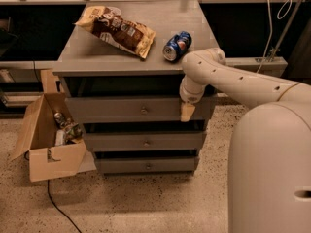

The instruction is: Open top drawer

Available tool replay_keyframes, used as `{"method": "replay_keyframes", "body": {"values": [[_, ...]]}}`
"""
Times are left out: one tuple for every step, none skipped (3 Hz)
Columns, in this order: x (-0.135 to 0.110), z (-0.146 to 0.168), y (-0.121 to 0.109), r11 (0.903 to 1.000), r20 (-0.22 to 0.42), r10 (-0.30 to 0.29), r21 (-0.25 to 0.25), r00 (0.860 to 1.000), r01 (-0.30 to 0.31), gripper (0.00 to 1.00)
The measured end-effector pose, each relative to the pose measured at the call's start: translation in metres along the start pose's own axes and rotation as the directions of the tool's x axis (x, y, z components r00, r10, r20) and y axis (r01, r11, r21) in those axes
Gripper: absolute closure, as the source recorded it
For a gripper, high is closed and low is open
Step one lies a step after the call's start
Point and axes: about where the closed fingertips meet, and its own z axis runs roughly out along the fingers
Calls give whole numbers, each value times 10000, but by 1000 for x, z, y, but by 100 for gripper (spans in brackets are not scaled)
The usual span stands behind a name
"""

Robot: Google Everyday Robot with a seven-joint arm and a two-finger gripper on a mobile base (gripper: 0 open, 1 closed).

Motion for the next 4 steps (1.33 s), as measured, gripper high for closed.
{"method": "replay_keyframes", "body": {"values": [[1,-6,10,9995,-260,310,75,9992,-308,48],[1,-10,14,9991,-345,414,108,9985,-411,72],[0,-13,13,9991,-345,414,108,9985,-411,94],[0,-13,13,9991,-345,414,107,9985,-410,0]]}}
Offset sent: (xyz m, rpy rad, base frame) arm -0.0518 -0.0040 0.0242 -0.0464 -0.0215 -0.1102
